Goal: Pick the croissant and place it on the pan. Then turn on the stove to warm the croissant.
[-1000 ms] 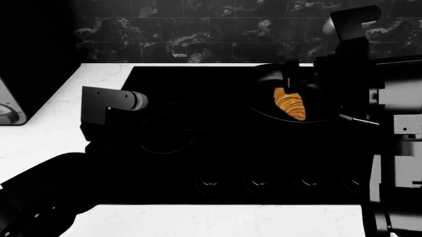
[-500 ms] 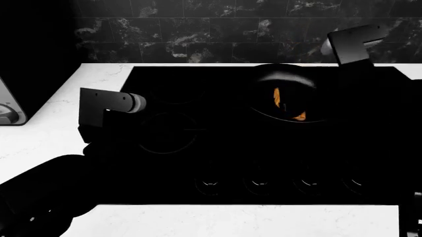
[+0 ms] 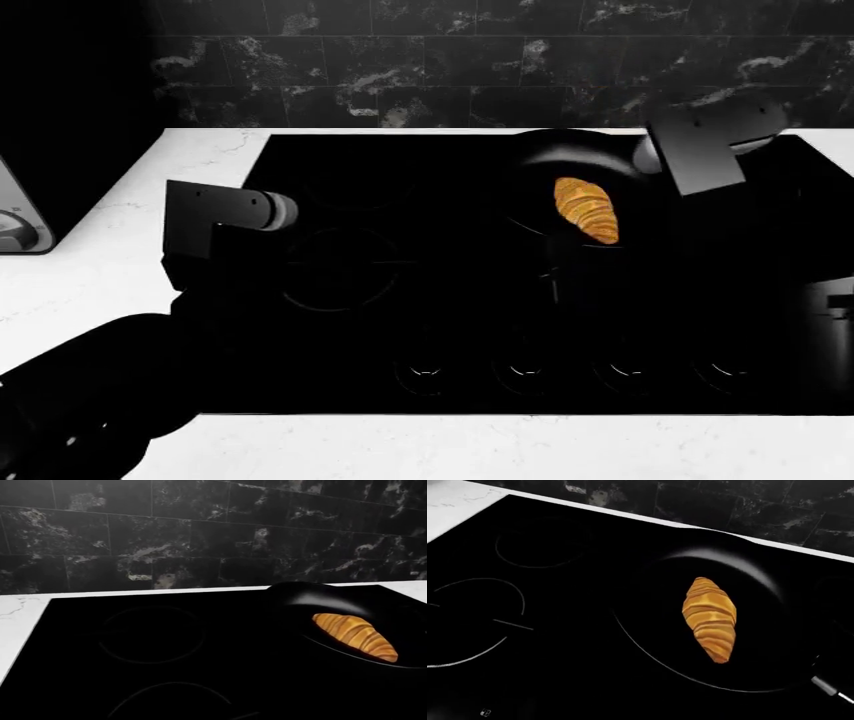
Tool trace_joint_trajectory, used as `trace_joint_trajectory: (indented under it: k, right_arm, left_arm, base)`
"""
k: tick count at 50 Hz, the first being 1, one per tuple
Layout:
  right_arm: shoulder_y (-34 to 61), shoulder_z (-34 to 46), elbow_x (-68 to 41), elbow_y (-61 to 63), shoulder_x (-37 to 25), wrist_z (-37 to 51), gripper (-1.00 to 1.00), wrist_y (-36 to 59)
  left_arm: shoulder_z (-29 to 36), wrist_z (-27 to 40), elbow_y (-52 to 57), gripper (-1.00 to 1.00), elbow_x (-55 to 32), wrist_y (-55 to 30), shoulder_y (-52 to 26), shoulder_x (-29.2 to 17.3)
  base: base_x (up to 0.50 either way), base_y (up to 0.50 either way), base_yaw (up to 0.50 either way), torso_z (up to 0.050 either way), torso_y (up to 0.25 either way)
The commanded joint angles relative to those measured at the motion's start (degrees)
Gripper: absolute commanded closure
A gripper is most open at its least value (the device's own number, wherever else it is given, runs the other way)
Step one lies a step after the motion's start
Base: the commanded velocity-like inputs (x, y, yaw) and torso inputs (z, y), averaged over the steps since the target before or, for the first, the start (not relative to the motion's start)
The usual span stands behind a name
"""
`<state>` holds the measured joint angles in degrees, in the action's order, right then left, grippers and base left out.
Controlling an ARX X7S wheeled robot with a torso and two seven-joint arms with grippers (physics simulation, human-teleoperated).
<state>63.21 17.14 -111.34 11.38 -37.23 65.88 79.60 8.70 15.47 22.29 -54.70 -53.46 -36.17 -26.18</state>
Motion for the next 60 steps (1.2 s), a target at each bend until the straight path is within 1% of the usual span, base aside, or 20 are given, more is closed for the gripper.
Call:
trace_joint_trajectory:
  k: [1,6,14,17,22,33,42,60]
  right_arm:
    - [-3.05,1.91,-12.00,6.71,-2.68,12.91,-1.00,-7.16]
    - [-4.02,3.58,-15.63,9.77,-4.17,17.69,-1.00,-10.83]
    - [-5.28,5.78,-18.32,13.68,-5.58,21.96,-1.00,-15.48]
    - [-5.20,8.11,-19.49,15.65,-7.13,23.56,-1.00,-18.16]
    - [-4.50,11.91,-19.79,18.65,-9.92,23.57,-1.00,-22.87]
    - [-5.57,16.25,-18.94,24.14,-14.15,23.30,-1.00,-31.30]
    - [-5.87,18.33,-17.61,26.77,-16.17,23.02,-1.00,-35.66]
    - [-12.06,20.54,-13.47,32.47,-21.71,22.53,-1.00,-44.38]
  left_arm:
    - [0.35,-0.27,-0.57,-1.00,0.46,0.55,-0.20,-0.24]
    - [0.75,-0.36,-0.55,-1.00,0.67,0.70,-0.25,-0.22]
    - [1.35,-0.96,-1.25,-1.00,0.87,1.07,-0.34,-0.08]
    - [1.81,-1.37,-1.78,-1.00,1.21,1.37,-0.41,0.07]
    - [2.19,-1.66,-2.02,-1.00,1.22,1.48,-0.43,0.16]
    - [3.13,-2.22,-2.90,-1.00,1.66,1.83,-0.79,0.38]
    - [3.38,-2.65,-3.19,-1.00,1.82,2.35,-0.79,0.29]
    - [4.51,-3.19,-4.51,-1.00,2.36,2.79,-1.28,0.54]
  base:
    - [0.00,0.00,0.00,0.000,0.000]
    - [0.00,0.00,0.00,0.000,0.000]
    - [0.00,0.00,0.00,0.000,0.000]
    - [0.00,0.00,0.00,0.000,0.000]
    - [0.00,0.00,0.00,0.000,0.000]
    - [0.00,0.00,0.00,0.000,0.000]
    - [0.00,0.00,0.00,0.000,0.000]
    - [0.00,0.00,0.00,0.000,0.000]
